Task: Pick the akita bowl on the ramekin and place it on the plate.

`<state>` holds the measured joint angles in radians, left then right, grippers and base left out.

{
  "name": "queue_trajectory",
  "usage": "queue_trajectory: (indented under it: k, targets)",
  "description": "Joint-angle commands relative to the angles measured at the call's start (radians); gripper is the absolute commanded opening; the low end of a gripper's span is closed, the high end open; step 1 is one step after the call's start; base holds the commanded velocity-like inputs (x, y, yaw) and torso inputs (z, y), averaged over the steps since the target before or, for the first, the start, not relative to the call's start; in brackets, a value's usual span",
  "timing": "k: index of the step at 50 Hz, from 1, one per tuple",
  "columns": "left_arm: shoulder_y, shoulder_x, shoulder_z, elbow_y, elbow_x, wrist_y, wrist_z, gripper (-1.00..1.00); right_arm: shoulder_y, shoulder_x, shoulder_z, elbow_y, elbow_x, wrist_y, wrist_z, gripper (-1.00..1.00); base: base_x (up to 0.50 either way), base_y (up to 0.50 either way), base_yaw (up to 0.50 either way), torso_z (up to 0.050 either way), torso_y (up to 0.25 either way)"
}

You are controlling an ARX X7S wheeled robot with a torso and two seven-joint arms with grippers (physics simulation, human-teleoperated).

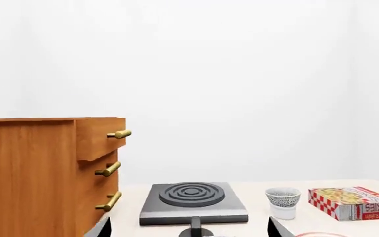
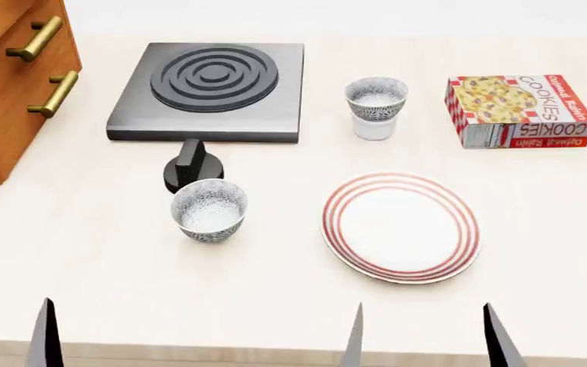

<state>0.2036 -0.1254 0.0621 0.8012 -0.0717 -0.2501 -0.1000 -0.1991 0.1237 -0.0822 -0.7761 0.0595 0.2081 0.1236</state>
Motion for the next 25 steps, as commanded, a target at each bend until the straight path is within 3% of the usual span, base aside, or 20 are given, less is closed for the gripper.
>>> queue_trajectory:
  k: [1,4,25]
  targets:
    - [0.047,-0.021,-0.003,0.152,-0.020,-0.010,-0.018,1.00,-0.043,0.024,0.006,-0.146,0.026,0.016,0.017,1.00,0.00,0.00,0.00,0.000,0.000]
    - [0.046,-0.024,0.003,0.142,-0.015,-0.003,-0.021,1.00,-0.035,0.027,0.011,-0.146,0.046,0.030,0.018,1.00,0.11,0.00,0.00,0.000,0.000]
    - [0.032,-0.037,0.018,0.104,-0.031,-0.004,-0.048,1.00,-0.032,0.046,-0.002,-0.146,0.031,0.049,0.058,1.00,0.50,0.00,0.00,0.000,0.000]
